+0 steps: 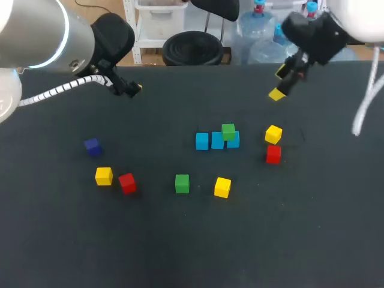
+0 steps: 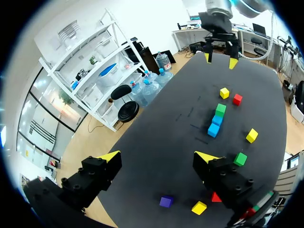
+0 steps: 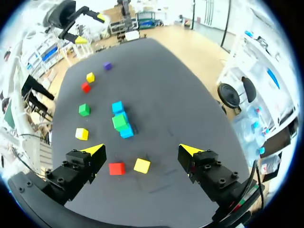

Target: Place the blue cubes, place green cubes on the blue cubes, place the yellow cubes on the green cubes, then place the red cubes on the yellow cubes, and place purple cube on the red cubes.

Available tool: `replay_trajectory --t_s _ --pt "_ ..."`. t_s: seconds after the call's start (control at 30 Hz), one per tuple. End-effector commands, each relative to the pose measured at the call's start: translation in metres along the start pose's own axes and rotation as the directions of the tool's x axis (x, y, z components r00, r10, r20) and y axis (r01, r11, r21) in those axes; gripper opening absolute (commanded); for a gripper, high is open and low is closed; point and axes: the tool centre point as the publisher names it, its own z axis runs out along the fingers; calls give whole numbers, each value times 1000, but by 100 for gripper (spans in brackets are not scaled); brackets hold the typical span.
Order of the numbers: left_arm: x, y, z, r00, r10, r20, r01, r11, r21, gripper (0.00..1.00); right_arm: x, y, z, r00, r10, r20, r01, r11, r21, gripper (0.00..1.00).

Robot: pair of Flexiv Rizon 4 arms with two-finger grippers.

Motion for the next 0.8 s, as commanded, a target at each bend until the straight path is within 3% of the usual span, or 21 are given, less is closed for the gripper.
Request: replay_trajectory --t_s 0.03,0.17,0.27,0.8 --pt "0 -1 0 1000 -1 -2 1 1000 -3 100 20 15 -18 894 -63 444 -135 906 401 100" --pt "0 -1 0 1000 -1 -2 1 1000 -3 100 23 14 -40 851 -109 513 -185 853 488 100" --pt "0 -1 0 1000 -1 -2 1 1000 -3 100 25 14 -51 839 -135 527 -189 836 515 100" --pt "0 -1 0 1000 -1 -2 1 1000 -3 100 18 21 -44 851 -160 500 -133 856 500 100"
